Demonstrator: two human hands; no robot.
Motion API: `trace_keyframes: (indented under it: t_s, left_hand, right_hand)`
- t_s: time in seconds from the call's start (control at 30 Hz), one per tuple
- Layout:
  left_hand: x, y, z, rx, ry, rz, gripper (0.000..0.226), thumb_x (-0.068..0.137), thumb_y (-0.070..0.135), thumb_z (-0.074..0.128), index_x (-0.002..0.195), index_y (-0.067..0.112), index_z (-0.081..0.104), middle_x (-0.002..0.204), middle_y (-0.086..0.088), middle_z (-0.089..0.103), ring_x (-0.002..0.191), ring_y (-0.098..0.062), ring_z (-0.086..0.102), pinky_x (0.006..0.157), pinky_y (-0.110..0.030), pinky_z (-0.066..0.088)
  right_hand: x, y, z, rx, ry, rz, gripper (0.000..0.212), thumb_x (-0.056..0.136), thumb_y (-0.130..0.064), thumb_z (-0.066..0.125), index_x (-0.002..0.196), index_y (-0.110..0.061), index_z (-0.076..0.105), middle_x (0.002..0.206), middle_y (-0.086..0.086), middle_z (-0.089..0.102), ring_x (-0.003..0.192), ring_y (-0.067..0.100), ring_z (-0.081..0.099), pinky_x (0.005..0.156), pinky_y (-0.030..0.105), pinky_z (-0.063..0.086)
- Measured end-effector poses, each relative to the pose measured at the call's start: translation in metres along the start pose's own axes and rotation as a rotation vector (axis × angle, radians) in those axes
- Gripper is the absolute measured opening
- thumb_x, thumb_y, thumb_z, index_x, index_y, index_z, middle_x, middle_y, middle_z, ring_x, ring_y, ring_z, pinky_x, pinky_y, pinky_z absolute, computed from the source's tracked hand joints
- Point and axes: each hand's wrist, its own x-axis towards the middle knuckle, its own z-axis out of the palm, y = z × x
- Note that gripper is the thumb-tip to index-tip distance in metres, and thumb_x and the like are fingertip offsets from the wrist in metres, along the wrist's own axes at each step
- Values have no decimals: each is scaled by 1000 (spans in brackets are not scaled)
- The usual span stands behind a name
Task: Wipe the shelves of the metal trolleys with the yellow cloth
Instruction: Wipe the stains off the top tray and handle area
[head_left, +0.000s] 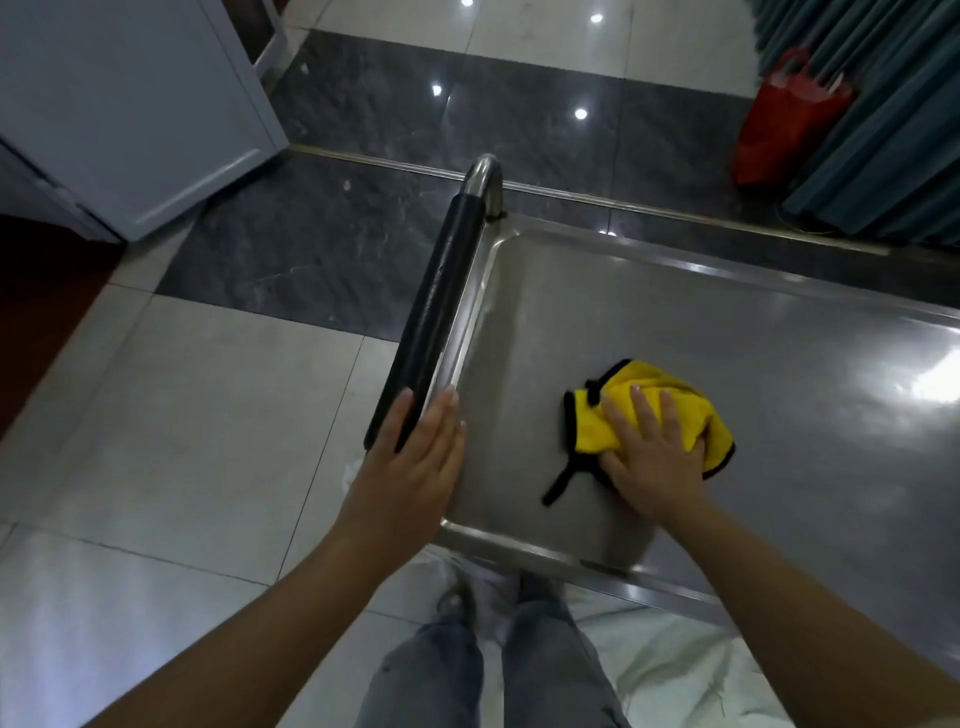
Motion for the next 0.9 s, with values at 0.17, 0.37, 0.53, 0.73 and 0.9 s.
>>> trace_keyframes:
  t_s: [0.17,0.37,0.53,0.73,0.9]
  left_hand:
    - [3,41,8,-166,-191,-87,68,90,27,47,147,-2,22,154,-26,22,146,-37,7,115,-54,-15]
    - [45,71,47,-413,-402,-292,81,98,55,24,149,6,-16,159,-17,-17,146,-29,-19,118,-50,-11]
    - [45,76,64,-534,-471,-319,92,88,73,14,133,17,-45,146,-8,-47,134,-21,-45,113,-41,-25]
    - [45,73,64,-576,-543,-294,129,61,96,24,134,15,-46,140,-8,-54,129,-23,-50,106,-43,-33]
    - [46,72,65,-582,-586,-316,140,50,97,34,132,20,-49,140,-5,-54,129,-21,-50,101,-39,-39]
  right_hand:
    - [23,-43,-1,84,-12,74,69,90,-51,43,146,-51,4,161,-5,-4,146,31,-12,100,74,14]
    - [-2,22,2,-145,84,-649,54,91,-57,31,142,-40,35,153,1,34,142,36,26,96,67,33]
    - [41,66,-19,-56,34,-249,67,84,-59,37,146,-46,14,159,-5,14,148,27,4,103,69,22]
    - [134,22,-35,121,-6,79,66,91,-51,41,145,-53,2,160,-7,-10,145,28,-19,103,74,3]
    - [180,-83,-31,113,-5,-186,66,90,-50,41,146,-49,8,161,-3,-7,144,32,-18,100,76,-1]
